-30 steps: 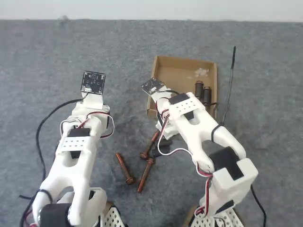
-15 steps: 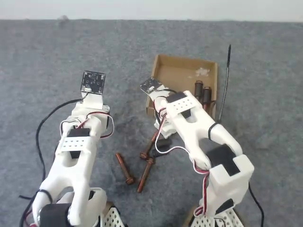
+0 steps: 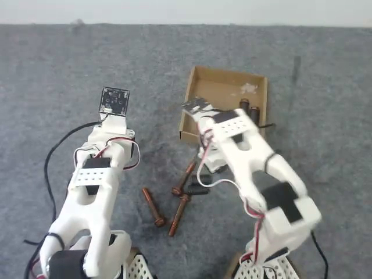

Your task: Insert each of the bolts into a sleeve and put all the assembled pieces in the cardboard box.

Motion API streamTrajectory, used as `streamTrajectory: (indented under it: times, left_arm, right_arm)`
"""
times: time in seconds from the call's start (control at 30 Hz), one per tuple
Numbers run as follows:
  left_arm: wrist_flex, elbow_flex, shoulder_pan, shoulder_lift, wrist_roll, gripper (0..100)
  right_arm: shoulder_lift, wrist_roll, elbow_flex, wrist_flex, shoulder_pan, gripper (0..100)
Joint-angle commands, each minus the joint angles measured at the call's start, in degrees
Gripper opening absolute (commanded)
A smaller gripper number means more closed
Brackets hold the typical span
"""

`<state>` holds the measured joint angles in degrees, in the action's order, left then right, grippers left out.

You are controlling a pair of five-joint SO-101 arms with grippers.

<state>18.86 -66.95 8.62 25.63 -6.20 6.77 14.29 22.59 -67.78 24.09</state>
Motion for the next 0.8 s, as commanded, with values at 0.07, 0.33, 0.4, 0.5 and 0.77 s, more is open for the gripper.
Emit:
streamTrajectory:
  times: [0.07, 0.33, 0.4, 0.5, 0.77]
  left_arm:
    - [-0.1, 2.1, 0.0, 0.4, -0.4, 2]
    - [0.4, 2.2, 0.0, 0.4, -0.4, 2]
    - [1.7, 2.3, 0.1, 0.4, -0.6, 2]
    - [5.5, 3.9, 0.1, 0.4, -4.3, 2]
    - [27.0, 9.6, -0.2, 0.9, -7.7, 2]
  right_arm:
    - [-17.5, -0.2, 9.9, 1.5, -4.4, 0.6]
    - [-33.7, -0.5, 27.4, 6.8, -12.4, 0.6]
    - [-36.9, -0.5, 31.1, 9.9, -16.3, 0.6]
    - [-39.6, -0.5, 35.2, 14.6, -21.3, 0.6]
    - [-35.9, -0.2, 37.5, 22.2, -26.5, 0.6]
